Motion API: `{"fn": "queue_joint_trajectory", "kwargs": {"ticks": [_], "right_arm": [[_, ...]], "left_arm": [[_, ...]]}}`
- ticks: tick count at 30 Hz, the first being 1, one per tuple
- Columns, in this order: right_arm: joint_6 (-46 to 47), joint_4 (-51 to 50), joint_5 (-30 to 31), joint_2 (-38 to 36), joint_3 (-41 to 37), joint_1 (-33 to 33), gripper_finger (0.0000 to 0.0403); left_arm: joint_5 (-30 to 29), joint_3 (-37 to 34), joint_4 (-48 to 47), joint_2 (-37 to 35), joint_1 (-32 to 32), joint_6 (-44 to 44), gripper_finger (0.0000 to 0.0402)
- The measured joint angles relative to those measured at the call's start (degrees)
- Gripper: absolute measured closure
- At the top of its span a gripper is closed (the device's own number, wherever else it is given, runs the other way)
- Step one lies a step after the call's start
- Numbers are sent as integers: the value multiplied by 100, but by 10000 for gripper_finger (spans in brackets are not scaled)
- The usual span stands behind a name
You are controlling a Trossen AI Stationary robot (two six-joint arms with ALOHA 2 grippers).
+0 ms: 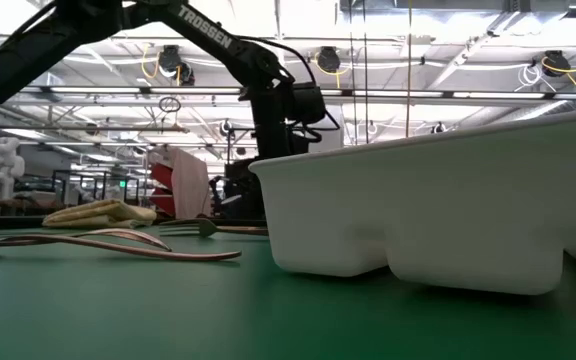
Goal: Sort silverware
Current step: Put the bronze spoon into the silverware tray
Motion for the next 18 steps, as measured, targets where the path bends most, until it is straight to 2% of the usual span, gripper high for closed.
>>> {"fn": "queue_joint_trajectory", "kwargs": {"ticks": [12, 18], "right_arm": [[-4, -2, -7, 0, 0, 0, 264], [-4, 21, -33, 2, -2, 2, 264]], "left_arm": [[114, -6, -59, 171, 16, -105, 304], [392, -216, 186, 206, 42, -147, 304]]}}
